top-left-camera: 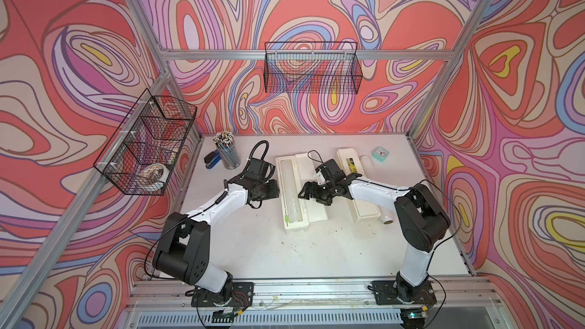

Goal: Put plastic wrap rolls into dispensers
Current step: Move the plastic wrap cutting box to the center of the board.

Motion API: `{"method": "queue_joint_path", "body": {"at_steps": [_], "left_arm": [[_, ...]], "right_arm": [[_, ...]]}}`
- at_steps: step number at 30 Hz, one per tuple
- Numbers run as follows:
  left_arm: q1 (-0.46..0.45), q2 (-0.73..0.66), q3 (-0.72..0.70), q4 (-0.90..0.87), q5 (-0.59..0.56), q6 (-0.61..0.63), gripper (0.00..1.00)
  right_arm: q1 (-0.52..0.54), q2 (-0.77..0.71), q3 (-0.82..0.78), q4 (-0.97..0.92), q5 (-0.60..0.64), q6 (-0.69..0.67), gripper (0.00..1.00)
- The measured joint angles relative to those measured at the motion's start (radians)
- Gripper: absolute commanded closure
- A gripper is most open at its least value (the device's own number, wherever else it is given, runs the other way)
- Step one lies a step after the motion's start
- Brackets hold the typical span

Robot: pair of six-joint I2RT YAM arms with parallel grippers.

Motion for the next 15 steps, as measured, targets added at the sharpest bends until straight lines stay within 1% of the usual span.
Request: {"method": "queue_joint_path", "body": {"at_steps": [2,6,11,14,15], "left_arm": [[0.027,-0.027,0.0,-0.008,0.0,0.008,0.48],[0.071,-0.085,0.008,-0.04,-0.004,0.039,0.47],[0.093,-0.158,0.026,-0.083,-0.022,0.082,0.47],[0.094,-0.185,0.05,-0.103,-0.027,0.1,0.47],[0.094,-0.189,0.06,-0.108,-0.026,0.104,0.47]], "right_arm": [[0.024,0.053,0.051,0.02,-0.015,0.031,0.21],[0.071,0.178,0.207,0.032,-0.025,0.063,0.2],[0.101,0.326,0.403,0.047,-0.032,0.067,0.1],[0.106,0.361,0.481,0.004,0.002,0.035,0.02],[0.105,0.36,0.495,-0.02,0.025,0.017,0.02]]}}
